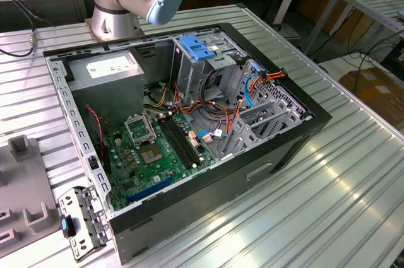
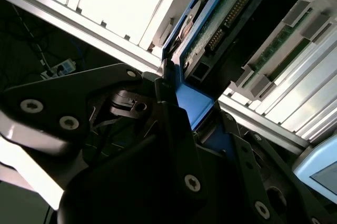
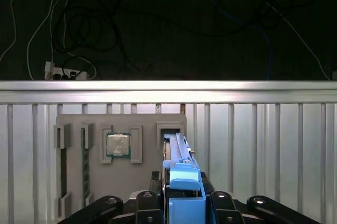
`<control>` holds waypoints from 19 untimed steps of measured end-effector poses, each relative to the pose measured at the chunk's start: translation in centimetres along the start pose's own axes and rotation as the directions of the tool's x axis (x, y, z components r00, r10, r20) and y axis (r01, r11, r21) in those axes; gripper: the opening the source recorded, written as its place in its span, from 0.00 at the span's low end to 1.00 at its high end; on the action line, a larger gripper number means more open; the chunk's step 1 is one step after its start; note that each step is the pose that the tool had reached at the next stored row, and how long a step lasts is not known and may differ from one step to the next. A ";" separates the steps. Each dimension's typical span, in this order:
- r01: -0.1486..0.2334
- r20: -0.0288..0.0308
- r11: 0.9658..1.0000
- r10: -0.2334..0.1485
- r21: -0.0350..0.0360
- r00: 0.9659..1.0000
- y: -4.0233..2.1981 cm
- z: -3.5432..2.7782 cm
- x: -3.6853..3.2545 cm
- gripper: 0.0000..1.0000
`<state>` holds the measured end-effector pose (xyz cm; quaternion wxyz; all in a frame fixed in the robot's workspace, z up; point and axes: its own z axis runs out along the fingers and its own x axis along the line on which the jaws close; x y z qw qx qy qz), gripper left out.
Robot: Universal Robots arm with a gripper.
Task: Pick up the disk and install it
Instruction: 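Pick up the disk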
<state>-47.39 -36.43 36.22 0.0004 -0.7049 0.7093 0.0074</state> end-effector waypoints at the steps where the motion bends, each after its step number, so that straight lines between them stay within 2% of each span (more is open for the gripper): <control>1: 0.000 0.000 1.000 0.000 0.000 1.000 0.00 -0.10 0.00 0.37; 19: 0.000 0.000 1.000 0.000 -0.001 1.000 0.01 -1.18 -0.01 0.37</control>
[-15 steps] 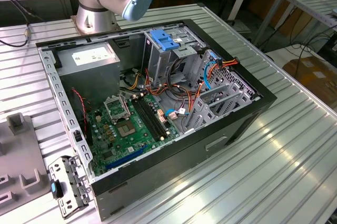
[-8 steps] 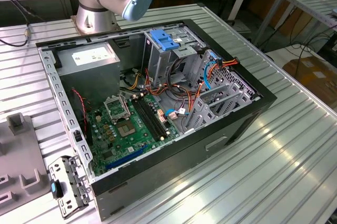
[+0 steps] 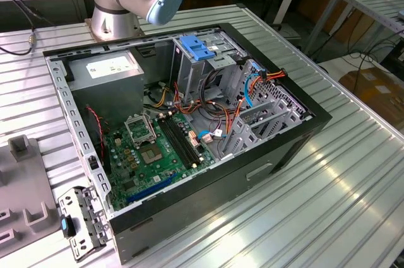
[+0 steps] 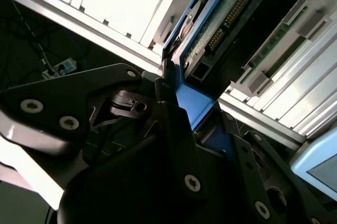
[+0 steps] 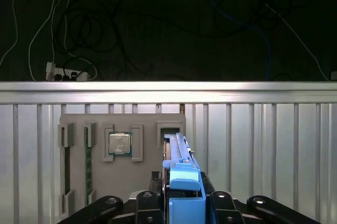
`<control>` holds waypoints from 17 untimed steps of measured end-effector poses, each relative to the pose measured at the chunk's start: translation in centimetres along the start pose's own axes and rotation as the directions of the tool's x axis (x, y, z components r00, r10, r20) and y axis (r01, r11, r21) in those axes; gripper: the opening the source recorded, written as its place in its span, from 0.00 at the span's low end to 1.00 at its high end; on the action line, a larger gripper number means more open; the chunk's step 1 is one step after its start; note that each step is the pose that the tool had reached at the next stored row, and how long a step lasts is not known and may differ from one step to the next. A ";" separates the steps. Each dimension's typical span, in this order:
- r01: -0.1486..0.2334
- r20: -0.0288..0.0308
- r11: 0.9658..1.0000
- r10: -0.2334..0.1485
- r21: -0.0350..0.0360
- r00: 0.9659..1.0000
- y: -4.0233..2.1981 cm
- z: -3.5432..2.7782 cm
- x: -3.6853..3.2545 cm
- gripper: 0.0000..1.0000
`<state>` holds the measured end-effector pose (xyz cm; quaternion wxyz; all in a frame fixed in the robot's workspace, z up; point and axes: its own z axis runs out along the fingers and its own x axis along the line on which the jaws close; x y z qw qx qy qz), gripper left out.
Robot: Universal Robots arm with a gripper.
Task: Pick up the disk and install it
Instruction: 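Pick up the disk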
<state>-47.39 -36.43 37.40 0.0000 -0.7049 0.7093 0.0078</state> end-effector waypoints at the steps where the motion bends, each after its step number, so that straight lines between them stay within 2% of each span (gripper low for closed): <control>1: 0.000 0.000 1.000 0.000 0.000 1.000 0.00 -0.04 0.00 0.37; 17: 0.000 0.000 1.000 0.000 -0.002 1.000 0.01 -1.49 -0.01 0.37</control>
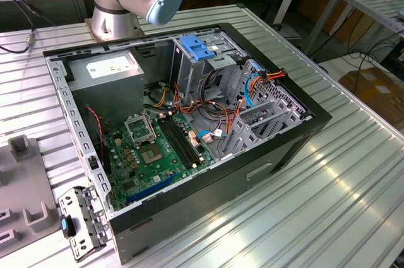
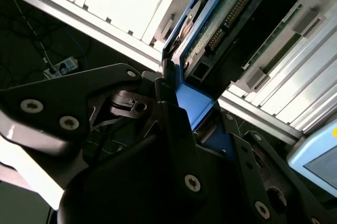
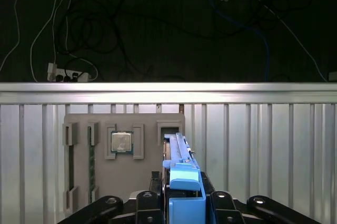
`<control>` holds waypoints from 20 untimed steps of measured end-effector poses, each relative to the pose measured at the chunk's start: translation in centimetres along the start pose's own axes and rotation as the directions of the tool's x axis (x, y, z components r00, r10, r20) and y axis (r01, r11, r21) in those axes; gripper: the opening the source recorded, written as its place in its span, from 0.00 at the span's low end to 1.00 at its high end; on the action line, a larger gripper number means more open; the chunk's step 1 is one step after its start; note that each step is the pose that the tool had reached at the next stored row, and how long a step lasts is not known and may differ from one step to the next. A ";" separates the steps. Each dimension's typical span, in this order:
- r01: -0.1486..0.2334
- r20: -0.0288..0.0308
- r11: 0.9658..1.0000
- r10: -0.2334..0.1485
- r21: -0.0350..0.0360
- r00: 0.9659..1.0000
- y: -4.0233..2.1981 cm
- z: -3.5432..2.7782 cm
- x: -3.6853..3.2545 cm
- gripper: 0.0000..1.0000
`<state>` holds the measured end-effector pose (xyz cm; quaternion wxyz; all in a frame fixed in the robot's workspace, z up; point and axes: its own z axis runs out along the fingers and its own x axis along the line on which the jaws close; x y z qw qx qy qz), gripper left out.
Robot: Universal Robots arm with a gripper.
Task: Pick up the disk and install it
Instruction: 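Pick up the disk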
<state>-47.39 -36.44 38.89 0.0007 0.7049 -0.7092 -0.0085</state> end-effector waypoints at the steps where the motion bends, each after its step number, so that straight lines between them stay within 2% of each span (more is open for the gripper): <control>1: 0.000 0.000 1.000 0.000 0.000 1.000 0.00 -0.07 0.00 0.37; 20: 0.000 0.000 1.000 0.000 -0.003 1.000 0.03 -1.74 -0.02 0.37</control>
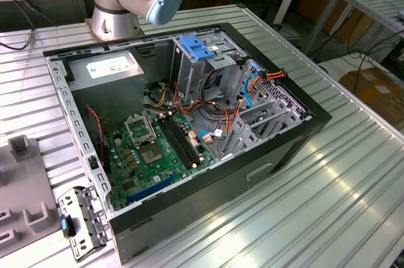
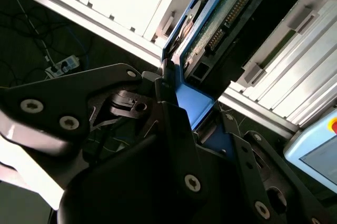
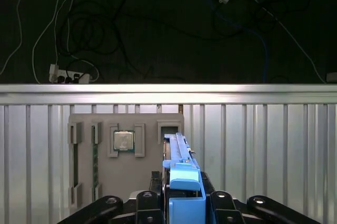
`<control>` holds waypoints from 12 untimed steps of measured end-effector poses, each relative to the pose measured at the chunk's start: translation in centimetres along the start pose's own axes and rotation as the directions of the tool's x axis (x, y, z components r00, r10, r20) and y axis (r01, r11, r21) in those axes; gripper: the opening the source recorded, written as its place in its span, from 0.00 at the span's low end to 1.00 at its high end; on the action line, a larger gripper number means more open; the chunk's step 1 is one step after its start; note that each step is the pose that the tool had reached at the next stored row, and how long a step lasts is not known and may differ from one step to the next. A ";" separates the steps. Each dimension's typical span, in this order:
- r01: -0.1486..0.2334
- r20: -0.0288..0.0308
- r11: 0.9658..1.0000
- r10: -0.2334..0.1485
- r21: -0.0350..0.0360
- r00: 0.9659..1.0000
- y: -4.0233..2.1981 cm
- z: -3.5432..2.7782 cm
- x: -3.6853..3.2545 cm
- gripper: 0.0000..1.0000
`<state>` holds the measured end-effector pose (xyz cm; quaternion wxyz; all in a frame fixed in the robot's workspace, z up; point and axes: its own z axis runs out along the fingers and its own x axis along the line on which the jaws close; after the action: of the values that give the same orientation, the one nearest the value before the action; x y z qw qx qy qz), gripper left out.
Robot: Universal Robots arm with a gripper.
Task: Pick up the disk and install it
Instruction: 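Pick up the disk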
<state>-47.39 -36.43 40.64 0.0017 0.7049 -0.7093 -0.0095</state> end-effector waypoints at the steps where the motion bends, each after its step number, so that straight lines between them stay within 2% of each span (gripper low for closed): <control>1: 0.000 0.000 1.000 0.000 0.000 1.000 0.00 -0.14 0.00 0.37; 12: 0.000 0.000 1.000 0.000 -0.001 1.000 0.01 -0.98 -0.01 0.37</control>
<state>-47.39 -36.43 41.62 0.0022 0.7048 -0.7093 -0.0100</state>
